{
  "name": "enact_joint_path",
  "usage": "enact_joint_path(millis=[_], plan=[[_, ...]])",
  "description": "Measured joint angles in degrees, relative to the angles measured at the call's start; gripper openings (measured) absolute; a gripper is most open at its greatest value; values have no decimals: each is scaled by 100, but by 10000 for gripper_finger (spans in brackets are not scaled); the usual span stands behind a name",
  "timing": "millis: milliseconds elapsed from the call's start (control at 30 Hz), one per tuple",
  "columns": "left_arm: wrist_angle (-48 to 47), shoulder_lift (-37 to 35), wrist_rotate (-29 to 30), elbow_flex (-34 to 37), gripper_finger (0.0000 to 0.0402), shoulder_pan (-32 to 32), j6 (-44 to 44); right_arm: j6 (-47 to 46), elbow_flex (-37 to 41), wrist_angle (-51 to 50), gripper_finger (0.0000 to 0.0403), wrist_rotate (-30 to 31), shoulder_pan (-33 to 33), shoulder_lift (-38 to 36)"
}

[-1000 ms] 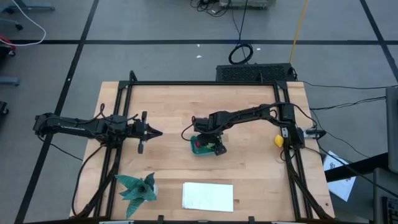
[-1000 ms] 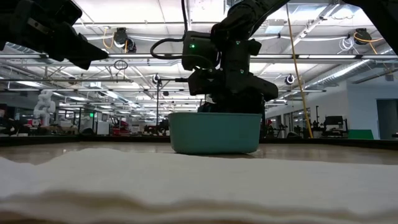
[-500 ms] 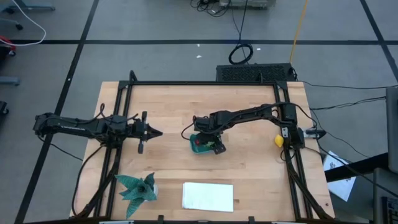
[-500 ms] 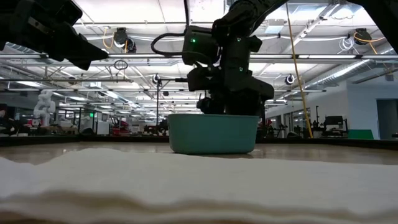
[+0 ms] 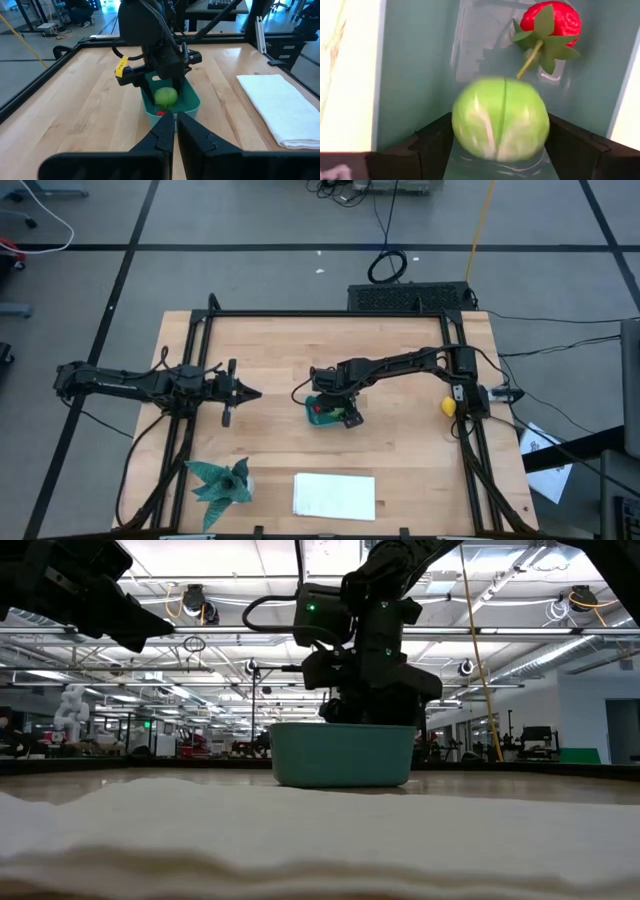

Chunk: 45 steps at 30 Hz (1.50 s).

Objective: Pick and placing Produce into tupperware
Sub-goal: Put the green cabbage into the blue bin, then adjust the blue bin

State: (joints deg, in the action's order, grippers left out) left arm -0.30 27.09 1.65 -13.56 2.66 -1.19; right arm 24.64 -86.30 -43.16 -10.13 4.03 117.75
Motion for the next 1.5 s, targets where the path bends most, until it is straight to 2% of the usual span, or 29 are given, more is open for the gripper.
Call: enact_joint_path(millis=[133,567,1133,1300,1500], plan=[[0,0,0,0,26,0,0,-32,0,14,296,-6,0,-2],[2,1,0,0,26,0,0,-48,-35,-52,297,293,0,-29],[-2,2,0,0,26,0,8,-125,-883,-777,296,289,-2,-31],[-3,0,0,1,26,0,20,-94,-981,-857,269,289,-1,-33],[-7,2,0,0,26,0,17,6,-981,-861,195,287,-2,-33]])
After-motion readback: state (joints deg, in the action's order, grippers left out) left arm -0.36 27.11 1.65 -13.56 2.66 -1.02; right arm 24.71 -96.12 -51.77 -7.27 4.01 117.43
